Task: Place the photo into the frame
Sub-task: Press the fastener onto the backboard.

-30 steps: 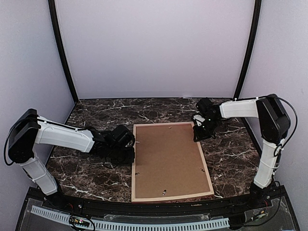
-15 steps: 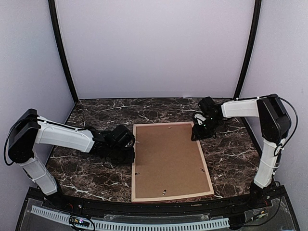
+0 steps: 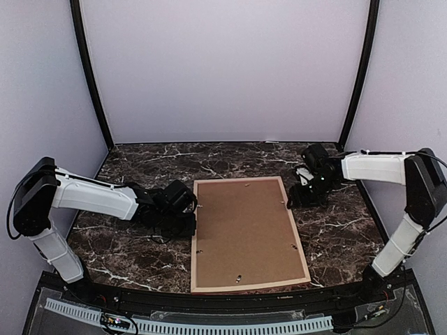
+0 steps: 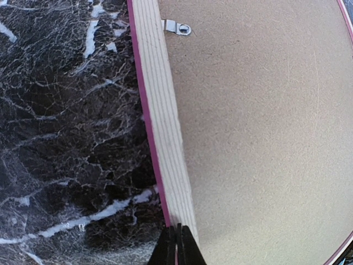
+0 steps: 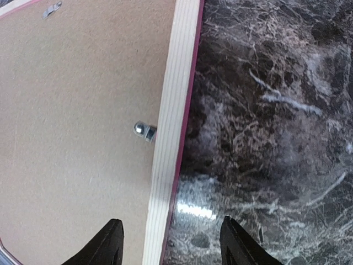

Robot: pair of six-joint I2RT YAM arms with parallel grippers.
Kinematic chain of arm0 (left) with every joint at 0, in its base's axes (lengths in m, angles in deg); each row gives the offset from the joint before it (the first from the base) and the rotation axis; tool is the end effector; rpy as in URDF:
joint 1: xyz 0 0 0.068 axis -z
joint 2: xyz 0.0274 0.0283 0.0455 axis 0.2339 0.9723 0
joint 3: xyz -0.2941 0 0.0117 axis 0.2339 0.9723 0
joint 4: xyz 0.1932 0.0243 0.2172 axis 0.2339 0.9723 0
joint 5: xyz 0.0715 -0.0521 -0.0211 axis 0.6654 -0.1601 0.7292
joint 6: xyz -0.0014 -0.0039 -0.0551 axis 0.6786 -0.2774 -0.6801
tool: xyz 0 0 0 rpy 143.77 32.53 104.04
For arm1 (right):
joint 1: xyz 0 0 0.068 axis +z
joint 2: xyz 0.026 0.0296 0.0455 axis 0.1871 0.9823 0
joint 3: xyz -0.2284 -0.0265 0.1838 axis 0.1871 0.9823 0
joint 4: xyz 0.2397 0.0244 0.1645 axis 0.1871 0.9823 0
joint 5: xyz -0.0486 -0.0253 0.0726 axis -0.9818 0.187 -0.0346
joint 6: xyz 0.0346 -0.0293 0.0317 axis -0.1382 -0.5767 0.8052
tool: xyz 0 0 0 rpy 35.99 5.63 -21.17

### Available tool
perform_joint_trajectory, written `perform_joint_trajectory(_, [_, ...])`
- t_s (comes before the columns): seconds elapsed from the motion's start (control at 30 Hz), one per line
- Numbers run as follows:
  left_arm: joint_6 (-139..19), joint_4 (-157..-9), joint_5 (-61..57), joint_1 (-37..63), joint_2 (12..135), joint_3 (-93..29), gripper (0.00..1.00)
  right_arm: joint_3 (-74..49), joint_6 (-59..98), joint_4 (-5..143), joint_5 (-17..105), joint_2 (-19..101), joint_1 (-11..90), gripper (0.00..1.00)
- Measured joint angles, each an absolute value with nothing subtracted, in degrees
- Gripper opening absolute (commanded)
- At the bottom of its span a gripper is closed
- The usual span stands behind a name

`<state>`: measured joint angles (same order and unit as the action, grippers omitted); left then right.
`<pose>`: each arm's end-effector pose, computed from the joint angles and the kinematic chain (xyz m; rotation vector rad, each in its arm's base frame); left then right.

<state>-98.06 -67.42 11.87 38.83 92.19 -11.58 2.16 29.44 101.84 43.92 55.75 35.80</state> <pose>0.2157 -0.2736 0.1617 0.0324 2.6472 -0.5398 0.3174 0.1536 0.1870 -0.2427 2.7920 0.3694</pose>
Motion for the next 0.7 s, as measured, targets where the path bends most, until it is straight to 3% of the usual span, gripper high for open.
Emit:
perform_joint_trajectory(0.4, [-97.8, -67.4, 12.0, 38.8, 93.2, -12.8, 0.03, 18.3, 38.2, 103.9, 42.2, 36.6, 43.5, 0.66])
perform_joint_trajectory(0.7, [-97.4, -67.2, 12.3, 38.8, 93.5, -13.2, 0.03, 24.7, 44.5, 104.2, 42.5, 34.5, 49.1, 0.55])
